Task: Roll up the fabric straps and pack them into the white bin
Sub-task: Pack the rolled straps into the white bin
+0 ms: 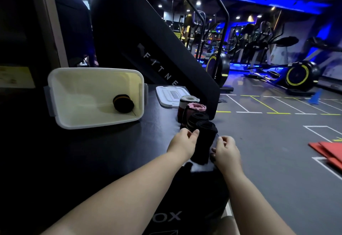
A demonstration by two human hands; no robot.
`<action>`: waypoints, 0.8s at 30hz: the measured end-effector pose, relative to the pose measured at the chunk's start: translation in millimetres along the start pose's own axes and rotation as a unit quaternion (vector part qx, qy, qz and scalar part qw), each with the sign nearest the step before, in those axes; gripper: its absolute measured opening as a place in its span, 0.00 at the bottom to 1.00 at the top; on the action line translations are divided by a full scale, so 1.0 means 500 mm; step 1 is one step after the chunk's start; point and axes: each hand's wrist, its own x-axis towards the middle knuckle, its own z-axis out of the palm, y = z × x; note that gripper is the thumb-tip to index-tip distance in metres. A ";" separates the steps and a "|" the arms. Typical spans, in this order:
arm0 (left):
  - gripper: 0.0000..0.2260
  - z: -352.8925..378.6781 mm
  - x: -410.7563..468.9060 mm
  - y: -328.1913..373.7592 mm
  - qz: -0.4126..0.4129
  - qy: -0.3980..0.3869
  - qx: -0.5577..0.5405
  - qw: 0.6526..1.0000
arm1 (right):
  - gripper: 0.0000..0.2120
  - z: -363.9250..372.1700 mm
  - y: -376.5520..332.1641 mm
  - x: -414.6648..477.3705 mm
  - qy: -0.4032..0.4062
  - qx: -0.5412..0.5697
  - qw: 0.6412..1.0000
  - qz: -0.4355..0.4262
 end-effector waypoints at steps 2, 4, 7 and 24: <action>0.20 0.001 0.003 0.004 -0.004 -0.008 0.007 1.000 | 0.20 0.007 0.027 0.034 -0.022 0.015 1.000 -0.004; 0.20 0.001 0.004 0.007 -0.003 -0.017 0.011 1.000 | 0.27 0.007 0.011 0.034 -0.041 0.017 0.999 -0.008; 0.20 0.001 0.008 0.006 -0.003 -0.031 0.015 0.999 | 0.35 0.005 -0.006 0.029 -0.064 0.006 0.998 -0.013; 0.25 -0.163 0.003 -0.081 -0.060 -0.002 -0.027 0.998 | 0.16 0.130 -0.102 -0.040 -0.161 0.043 0.986 -0.001</action>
